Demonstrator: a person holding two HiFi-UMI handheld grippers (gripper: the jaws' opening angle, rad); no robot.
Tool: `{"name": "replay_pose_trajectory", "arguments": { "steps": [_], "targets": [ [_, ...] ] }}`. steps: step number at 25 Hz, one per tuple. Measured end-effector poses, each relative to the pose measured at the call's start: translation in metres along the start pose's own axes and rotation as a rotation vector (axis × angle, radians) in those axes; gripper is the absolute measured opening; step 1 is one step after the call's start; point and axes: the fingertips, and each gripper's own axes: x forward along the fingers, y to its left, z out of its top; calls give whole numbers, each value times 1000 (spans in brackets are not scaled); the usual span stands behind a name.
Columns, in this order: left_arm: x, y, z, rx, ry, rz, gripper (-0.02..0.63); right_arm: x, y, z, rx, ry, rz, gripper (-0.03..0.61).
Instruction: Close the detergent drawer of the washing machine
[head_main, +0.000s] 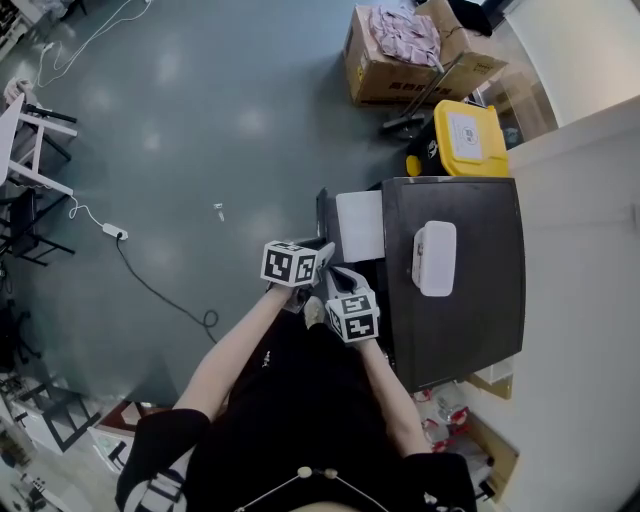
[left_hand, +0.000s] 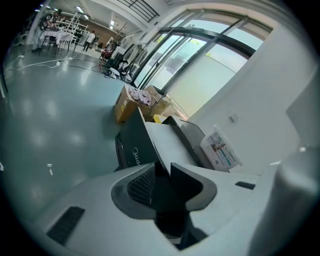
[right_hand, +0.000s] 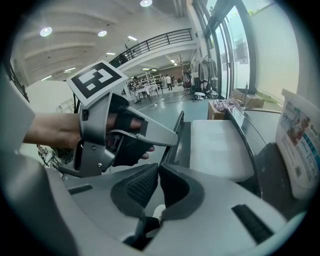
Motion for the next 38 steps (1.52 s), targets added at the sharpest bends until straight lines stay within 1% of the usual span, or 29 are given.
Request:
{"name": "replay_pose_trajectory", "arguments": {
  "steps": [3,10,16,19,23,38],
  "targets": [
    [4,-3,2,-5,0,-10,100,-3,-5,1,31,-11,-23,18],
    [17,-16,5,10,13,-40,101,-10,-21,0,38,-16,-71,14],
    [28,-25,6,3,34,-68,100,-16,-35,-2,62,-18,-102,12],
    [33,-28,8,16,44,-67,100,-18,-41,-3,78,-21,-117,11],
    [40,-34,9,20,60,-90,100,-20,-48,-3,98,-27,-135,8],
    [63,-56,14,55,100,-124,101,-32,-78,-6,154,-45,-198,4]
  ]
}}
